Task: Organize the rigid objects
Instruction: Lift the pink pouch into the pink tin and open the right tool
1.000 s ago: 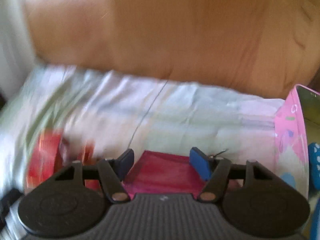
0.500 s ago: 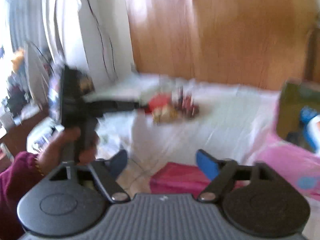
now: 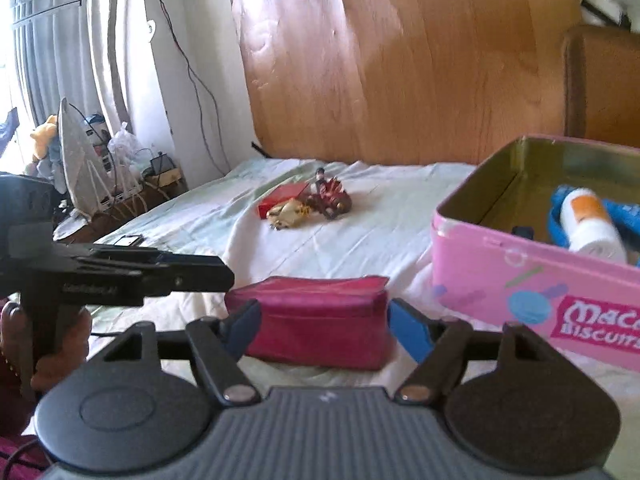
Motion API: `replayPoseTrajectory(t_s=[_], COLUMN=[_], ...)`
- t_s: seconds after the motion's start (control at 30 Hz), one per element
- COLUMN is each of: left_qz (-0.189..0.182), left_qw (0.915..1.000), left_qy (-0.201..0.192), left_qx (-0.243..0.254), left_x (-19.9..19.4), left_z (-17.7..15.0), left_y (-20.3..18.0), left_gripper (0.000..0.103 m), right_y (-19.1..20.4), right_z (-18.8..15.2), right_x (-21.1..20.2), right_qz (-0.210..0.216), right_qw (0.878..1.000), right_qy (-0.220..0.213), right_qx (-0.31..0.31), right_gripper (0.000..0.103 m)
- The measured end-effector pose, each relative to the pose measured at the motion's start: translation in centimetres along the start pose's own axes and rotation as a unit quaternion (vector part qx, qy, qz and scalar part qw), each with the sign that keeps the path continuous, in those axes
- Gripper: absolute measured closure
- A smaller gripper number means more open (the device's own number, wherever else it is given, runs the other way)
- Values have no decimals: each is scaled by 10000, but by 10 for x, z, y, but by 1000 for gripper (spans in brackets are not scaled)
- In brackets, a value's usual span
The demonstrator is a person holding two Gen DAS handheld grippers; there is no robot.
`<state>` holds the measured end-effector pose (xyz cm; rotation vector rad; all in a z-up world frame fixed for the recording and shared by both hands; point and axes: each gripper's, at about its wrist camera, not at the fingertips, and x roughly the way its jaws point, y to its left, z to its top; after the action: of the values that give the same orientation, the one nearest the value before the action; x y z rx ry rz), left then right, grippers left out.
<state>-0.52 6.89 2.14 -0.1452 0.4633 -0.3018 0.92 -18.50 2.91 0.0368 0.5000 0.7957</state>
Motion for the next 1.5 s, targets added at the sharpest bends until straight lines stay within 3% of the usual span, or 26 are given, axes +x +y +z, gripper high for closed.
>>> replayPoseTrajectory(t_s=[0.07,0.17,0.23,0.43,0.47,0.53,0.67,0.9,0.97,1.07,1.27,1.5], left_qz=[25,-405,-484,-494,-497,-509,-425,-722,-852,-976,-1160,-964], left_qw=[10000,9985,9980,9968,9963,9955,9972,9939,9915,9887,9829,9812], left_qy=[62,3,-41,577,658,781,615,-443,-552,-483,-65,189], left_qx=[-26,-365,-405,-261,-228,-185,33,704,817,1026,1428,1662], left_x=[2,-10,-16,12,19,30,28,4,12,41,112,172], left_z=[1,6,8,-3,-5,-8,2,58,73,82,86,97], left_y=[0,9,10,3,1,-1,-6,-37,-49,-73,-138,-183], left_gripper=[64,64,64,64,64,64,67,67,67,66,67,74], right_y=[-3,-2,-1,-3,-4,-2,4,11,6,-10,-70,-140], right_z=[0,-1,0,-2,-4,-7,-4,32,37,35,21,18], right_x=[7,12,13,17,17,18,6,-51,-64,-73,-81,-87], right_qz=[80,170,232,326,342,322,185,-401,-605,-1091,-2045,-2421], right_qw=[9999,9995,9991,9982,9980,9978,9976,9883,9845,9788,9696,9638], right_qy=[118,210,237,323,348,382,160,-1065,-1306,-1436,-1249,-1075], right_qx=[-40,-163,-260,-395,-405,-433,-643,-1012,-1004,-971,-490,292], right_gripper=[32,33,33,36,38,60,66,66,66,66,66,71])
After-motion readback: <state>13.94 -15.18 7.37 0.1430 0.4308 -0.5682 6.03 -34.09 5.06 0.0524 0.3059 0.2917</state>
